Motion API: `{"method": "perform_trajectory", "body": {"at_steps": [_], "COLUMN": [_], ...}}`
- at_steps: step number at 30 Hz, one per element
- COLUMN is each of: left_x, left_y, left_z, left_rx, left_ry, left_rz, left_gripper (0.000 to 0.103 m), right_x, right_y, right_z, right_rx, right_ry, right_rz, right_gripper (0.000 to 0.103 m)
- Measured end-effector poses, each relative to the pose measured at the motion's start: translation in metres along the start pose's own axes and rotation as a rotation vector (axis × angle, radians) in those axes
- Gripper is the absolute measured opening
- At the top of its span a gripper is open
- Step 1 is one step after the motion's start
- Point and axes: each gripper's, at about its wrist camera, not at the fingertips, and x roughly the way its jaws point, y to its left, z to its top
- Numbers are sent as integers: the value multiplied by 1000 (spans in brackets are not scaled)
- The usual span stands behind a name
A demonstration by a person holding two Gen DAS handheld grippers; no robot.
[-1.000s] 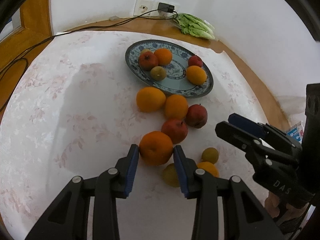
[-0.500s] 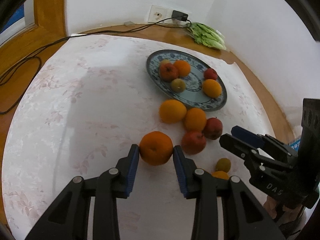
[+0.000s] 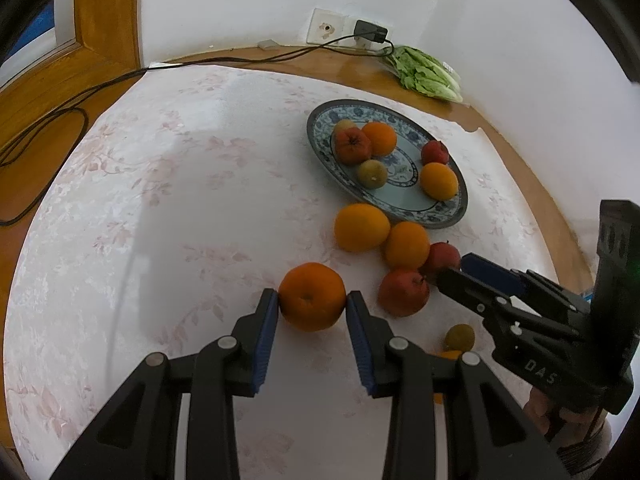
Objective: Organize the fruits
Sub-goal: 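Grasp a red apple with the right tool while the left tool holds the orange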
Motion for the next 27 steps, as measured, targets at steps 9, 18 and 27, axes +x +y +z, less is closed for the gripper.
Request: {"method": "perform_trajectory", "body": {"at_steps": [9,18,27], "left_x": [1,0,-2], "left_y": [1,1,-1], "left_z": [0,1,2], "left_rx": [-4,-7,-3], "left_ry": [-1,-5,-13], "left_rz": [-5,-2,-1], "left_gripper": [37,37,37], "right_x": [7,9,11], "right_y": [4,6,2], "right_z": [0,1,1], "right_rx": [-14,-28,-14], "right_ry": [12,9,3], "right_rz": [13,23,23], "right_gripper": [43,43,35]}}
